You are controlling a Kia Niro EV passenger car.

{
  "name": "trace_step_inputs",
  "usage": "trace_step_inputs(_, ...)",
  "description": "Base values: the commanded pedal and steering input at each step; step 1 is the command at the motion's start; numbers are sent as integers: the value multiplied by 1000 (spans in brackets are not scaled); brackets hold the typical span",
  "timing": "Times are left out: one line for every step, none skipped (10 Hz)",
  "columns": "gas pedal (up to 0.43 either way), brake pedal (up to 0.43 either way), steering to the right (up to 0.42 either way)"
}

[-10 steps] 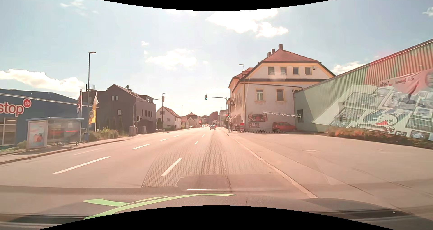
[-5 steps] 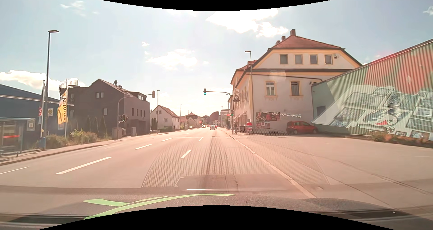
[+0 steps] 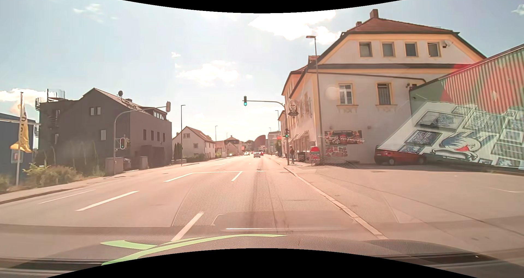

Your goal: Follow the waypoints while adhering to traffic rules and regulations

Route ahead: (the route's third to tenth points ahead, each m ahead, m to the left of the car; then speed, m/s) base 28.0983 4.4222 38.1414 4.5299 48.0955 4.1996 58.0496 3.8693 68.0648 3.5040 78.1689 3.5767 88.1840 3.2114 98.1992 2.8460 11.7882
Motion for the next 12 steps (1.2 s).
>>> trace_step_inputs(59,0,0)
trace_step_inputs(59,0,0)
trace_step_inputs(59,0,0)
trace_step_inputs(59,0,0)
trace_step_inputs(59,0,0)
trace_step_inputs(59,0,0)
trace_step_inputs(59,0,0)
trace_step_inputs(59,0,0)
trace_step_inputs(59,0,-1)
trace_step_inputs(59,0,-1)
trace_step_inputs(67,0,-1)
trace_step_inputs(67,0,-2)
